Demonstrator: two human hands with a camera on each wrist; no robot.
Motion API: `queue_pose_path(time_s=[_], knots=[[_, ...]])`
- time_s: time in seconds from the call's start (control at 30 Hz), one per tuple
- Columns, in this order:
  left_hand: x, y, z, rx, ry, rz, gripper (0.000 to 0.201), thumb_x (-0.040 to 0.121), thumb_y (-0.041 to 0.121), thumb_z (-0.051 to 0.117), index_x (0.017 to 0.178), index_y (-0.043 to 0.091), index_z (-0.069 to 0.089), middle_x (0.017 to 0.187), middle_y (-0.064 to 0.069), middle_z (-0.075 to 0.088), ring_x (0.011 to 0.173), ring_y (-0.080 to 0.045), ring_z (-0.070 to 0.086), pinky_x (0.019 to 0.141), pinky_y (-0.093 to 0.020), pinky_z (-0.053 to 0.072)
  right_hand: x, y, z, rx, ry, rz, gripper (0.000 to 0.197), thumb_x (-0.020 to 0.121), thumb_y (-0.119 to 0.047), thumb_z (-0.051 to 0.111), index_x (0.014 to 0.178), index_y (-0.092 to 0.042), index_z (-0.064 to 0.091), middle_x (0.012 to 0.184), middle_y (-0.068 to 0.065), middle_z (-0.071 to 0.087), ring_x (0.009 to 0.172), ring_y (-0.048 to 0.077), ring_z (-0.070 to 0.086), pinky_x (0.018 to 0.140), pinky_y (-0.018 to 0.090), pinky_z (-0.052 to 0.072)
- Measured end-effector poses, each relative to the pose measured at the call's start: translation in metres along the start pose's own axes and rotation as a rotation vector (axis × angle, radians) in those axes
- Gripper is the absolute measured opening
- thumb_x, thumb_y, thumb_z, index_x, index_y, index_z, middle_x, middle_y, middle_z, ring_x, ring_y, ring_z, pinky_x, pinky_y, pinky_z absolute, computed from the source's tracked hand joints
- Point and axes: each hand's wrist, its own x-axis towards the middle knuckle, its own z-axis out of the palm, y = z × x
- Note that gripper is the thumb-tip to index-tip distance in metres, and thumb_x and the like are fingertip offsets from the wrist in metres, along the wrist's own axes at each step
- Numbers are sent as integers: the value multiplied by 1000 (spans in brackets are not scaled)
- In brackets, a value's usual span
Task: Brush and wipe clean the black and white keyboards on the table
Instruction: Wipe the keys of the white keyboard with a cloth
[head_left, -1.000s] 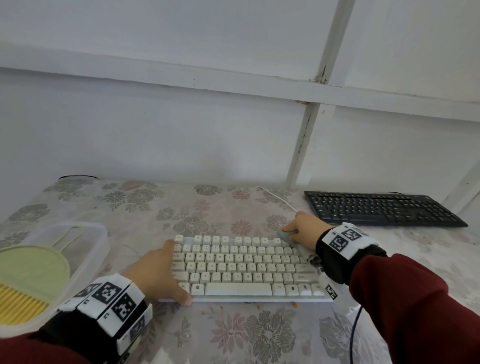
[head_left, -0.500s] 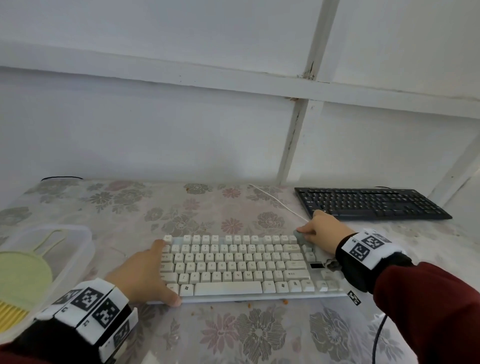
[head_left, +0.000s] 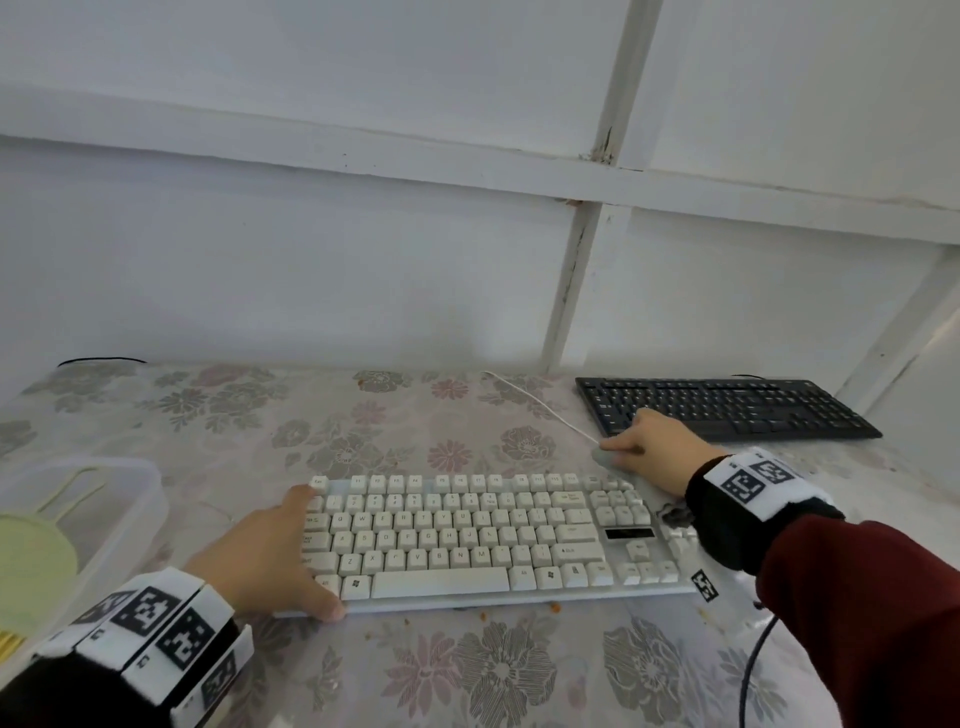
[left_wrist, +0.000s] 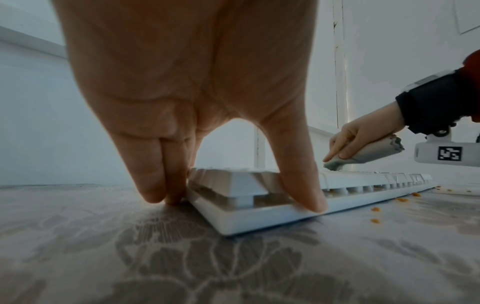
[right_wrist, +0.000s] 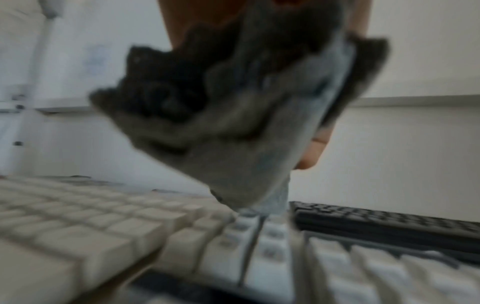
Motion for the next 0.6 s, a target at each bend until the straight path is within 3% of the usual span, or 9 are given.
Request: queue_pose_path(time_s=[0.13,0.23,0.3,0.33,0.43,0.5,0.6], knots=[[-1,0,-1,2,-3,6,116,54,50,82,141,21,12,112,8,50,98,-9,52,81,-17,45,-3,-14,17,-80,-58,-20,35,98,-34,45,125,-21,61,93,-1,35,79,12,43,62,14,29],[-1,0,-1,4,-3,0,117,53,49,83,142,21,11,113,8,50,99,-10,51,83,-18,44,8,-8,18,-131,-61,97,31,98,-28,45,117,-15,66,101,3,33,86,20,41,75,21,31],[-1,0,-1,-2,1,-6,118,53,49,83,142,21,11,114,7,50,99,-10,51,85,-19,45,17,2,17,-120,-41,185,24,97,-20,47,97,-5,66,102,5,32,92,25,47,75,24,32],[-1,0,-1,-3,4,-4,118,53,49,83,142,22,11,113,7,50,99,-10,51,86,-20,45,19,8,15,-116,-33,204,21,96,-17,48,94,-6,66,102,5,32,99,28,50,75,25,33],[0,-1,0,-8,7,2,118,52,49,83,142,22,11,111,8,51,99,-10,52,87,-21,46,15,25,6,-118,-10,146,30,98,-18,47,123,-21,63,103,0,30,97,26,49,81,28,36],[1,-2,0,-8,2,1,118,51,50,83,142,22,12,113,7,52,99,-10,53,87,-21,47,5,30,5,-68,11,113,31,98,-21,49,127,-24,60,104,-1,29,97,25,50,79,22,34],[1,-2,1,8,-2,2,120,50,52,82,142,23,10,116,8,53,100,-9,53,87,-21,47,-8,32,17,-82,-20,63,31,97,-25,49,126,-25,61,101,-1,34,87,18,46,60,14,28]])
